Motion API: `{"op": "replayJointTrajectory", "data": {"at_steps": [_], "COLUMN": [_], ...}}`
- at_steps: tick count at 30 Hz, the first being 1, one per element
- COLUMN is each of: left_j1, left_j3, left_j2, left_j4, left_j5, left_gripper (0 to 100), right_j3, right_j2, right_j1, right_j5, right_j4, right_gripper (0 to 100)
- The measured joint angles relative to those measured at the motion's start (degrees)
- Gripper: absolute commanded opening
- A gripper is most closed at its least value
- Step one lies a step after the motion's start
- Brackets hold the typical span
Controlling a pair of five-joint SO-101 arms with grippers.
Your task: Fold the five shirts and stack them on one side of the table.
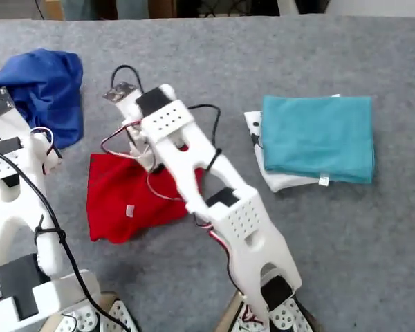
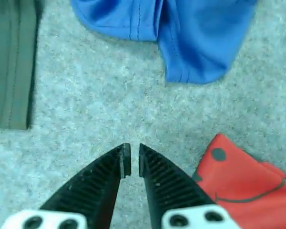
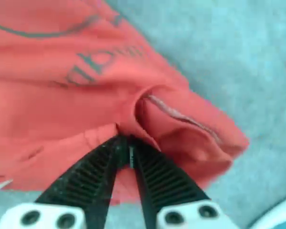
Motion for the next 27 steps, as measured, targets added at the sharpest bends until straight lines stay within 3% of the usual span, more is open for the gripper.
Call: {"op": "replayJointTrajectory", "data": {"at_steps": [8,18,22,27], "left_j1": [-0.3,-0.4,-0.4,-0.4], "left_j3": [0.0,0.0,0.0,0.0], "left_j2": [0.0,0.0,0.0,0.0], "left_j4": [0.0,0.0,0.0,0.0], "left_j5": [0.0,0.0,0.0,0.0], "left_gripper": [5,5,5,5], "right_j3": [23.3,48.1,47.1,40.8], "right_j2": [-15.5,-34.4,-41.2,-42.1], "right_j1": [2.1,14.5,12.6,4.0], "right_j5": [0.0,7.2,7.4,7.4], "right_j4": [0.1,0.1,0.1,-2.6], "right_gripper": [1.5,1.5,1.5,1.5]}}
